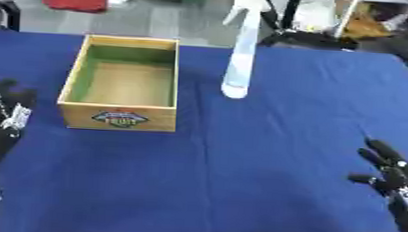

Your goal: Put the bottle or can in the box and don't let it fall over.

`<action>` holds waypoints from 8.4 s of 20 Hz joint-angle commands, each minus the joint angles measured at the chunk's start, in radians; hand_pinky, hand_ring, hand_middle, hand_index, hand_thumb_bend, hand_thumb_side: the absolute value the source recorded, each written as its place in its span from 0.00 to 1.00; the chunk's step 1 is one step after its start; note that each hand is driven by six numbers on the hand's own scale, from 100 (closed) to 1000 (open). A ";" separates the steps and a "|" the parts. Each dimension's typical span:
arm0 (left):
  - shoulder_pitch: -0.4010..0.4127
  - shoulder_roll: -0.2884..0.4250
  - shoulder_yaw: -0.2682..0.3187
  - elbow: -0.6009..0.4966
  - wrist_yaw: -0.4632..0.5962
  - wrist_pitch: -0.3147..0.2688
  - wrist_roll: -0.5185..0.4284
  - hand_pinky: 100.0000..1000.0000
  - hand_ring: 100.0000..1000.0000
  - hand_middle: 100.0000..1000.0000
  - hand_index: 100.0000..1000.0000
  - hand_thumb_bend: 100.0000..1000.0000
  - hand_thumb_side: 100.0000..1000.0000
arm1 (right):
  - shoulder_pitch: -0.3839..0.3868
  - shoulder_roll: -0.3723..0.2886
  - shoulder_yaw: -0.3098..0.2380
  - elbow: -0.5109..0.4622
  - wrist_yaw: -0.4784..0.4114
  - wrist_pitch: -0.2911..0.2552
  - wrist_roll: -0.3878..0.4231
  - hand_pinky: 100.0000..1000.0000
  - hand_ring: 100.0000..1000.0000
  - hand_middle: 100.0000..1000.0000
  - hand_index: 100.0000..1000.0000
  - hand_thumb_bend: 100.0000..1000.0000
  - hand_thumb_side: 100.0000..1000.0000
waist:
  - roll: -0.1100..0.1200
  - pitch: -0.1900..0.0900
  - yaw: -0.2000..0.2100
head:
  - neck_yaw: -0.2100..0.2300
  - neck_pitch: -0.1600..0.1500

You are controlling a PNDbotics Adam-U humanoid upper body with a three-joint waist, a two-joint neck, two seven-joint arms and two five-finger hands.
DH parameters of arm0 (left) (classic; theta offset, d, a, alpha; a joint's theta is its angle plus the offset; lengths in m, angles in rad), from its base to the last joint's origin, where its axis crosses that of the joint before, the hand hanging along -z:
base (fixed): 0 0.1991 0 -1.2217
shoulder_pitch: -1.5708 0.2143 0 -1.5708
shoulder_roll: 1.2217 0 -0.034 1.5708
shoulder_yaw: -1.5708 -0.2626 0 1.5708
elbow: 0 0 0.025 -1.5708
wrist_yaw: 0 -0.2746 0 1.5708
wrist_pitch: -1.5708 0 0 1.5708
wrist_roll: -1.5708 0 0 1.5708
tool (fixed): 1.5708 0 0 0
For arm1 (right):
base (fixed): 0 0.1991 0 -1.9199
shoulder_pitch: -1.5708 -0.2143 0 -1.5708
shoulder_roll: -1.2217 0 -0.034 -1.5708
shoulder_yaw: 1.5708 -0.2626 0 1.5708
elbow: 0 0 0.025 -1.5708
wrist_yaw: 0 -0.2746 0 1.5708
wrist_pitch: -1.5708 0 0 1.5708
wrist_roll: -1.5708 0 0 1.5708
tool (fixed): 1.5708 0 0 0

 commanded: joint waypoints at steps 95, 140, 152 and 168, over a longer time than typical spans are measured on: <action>-0.113 0.033 -0.112 -0.023 0.035 -0.023 -0.121 0.58 0.56 0.49 0.81 0.46 0.64 | -1.060 -0.436 0.049 0.916 0.688 -0.270 -0.173 0.65 0.97 0.95 0.95 0.00 0.16 | -0.055 0.052 0.363 | -0.425 -0.199; -0.109 0.036 -0.117 -0.017 0.044 -0.021 -0.122 0.58 0.56 0.49 0.81 0.46 0.64 | -1.091 -0.506 0.117 0.627 0.493 -0.319 -0.325 0.00 0.20 0.12 0.04 0.00 0.00 | -0.064 0.031 0.369 | -0.448 -0.203; -0.157 0.028 -0.164 -0.011 0.081 -0.029 -0.169 0.58 0.56 0.49 0.81 0.46 0.64 | -1.156 -0.341 0.202 0.556 0.385 -0.322 -0.176 0.00 0.24 0.16 0.05 0.00 0.00 | -0.070 0.028 0.448 | -0.489 -0.175; -0.168 0.029 -0.163 -0.006 0.082 -0.028 -0.170 0.58 0.56 0.49 0.81 0.46 0.64 | -1.112 -0.342 0.217 0.691 0.767 -0.480 -0.054 0.94 1.00 1.00 1.00 0.03 0.48 | -0.081 0.032 0.443 | -0.497 -0.194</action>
